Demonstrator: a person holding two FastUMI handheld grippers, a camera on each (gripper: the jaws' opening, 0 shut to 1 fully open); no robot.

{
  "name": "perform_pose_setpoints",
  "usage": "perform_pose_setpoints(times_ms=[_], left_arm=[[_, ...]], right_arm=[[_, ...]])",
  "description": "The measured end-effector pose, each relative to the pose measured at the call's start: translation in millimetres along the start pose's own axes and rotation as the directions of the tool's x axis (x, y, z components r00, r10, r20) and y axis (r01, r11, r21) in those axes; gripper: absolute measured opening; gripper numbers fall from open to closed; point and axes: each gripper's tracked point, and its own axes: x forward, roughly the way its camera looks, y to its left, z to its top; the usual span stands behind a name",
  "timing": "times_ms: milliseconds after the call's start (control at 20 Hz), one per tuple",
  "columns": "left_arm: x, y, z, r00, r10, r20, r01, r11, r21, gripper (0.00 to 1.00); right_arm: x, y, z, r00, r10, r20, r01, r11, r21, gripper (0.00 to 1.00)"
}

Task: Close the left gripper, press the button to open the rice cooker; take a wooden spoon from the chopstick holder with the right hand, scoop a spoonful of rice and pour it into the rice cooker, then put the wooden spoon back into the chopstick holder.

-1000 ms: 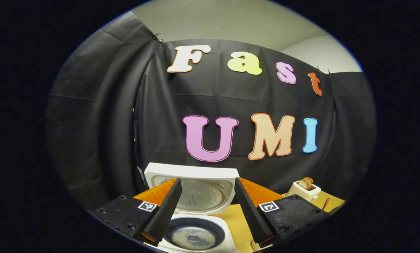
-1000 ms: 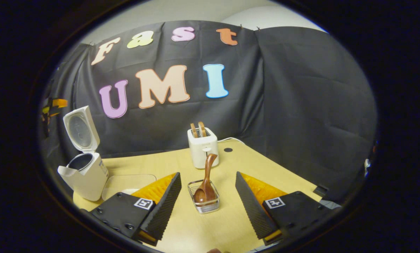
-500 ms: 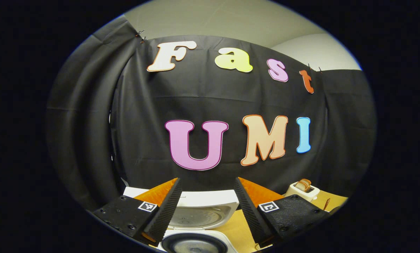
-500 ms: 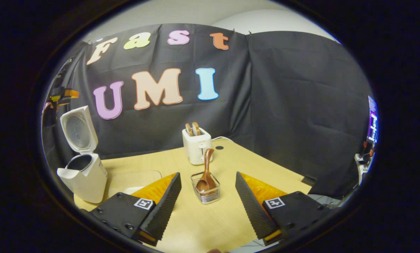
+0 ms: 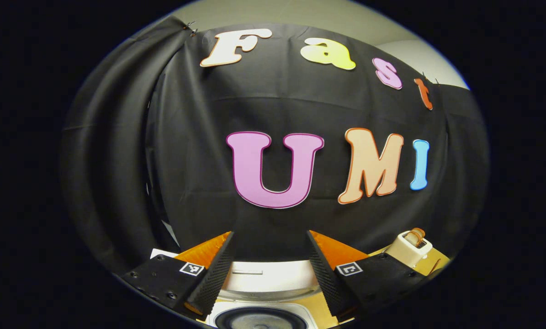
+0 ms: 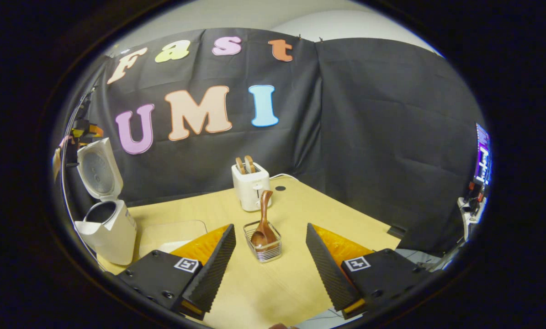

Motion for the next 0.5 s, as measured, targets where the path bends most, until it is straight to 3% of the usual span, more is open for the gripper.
perform_pose_setpoints(times_ms=[200,250,500], left_arm=[[11,13,-8,0.999,0.025,-0.041,-0.023,0.999,0.040,0.89],[10,12,-11,0.999,0.020,-0.046,-0.018,0.999,0.041,0.85],[-7,8,-18,0.997,0.007,-0.075,-0.006,1.000,0.018,0.87]], right_arm=[[-3,1,-2,1.000,-0.004,-0.012,0.004,1.000,0.012,0.97],[-3,1,-3,1.000,-0.003,-0.012,0.004,1.000,0.010,0.97],[-5,2,-2,1.000,0.008,-0.008,-0.008,1.000,0.015,0.99]])
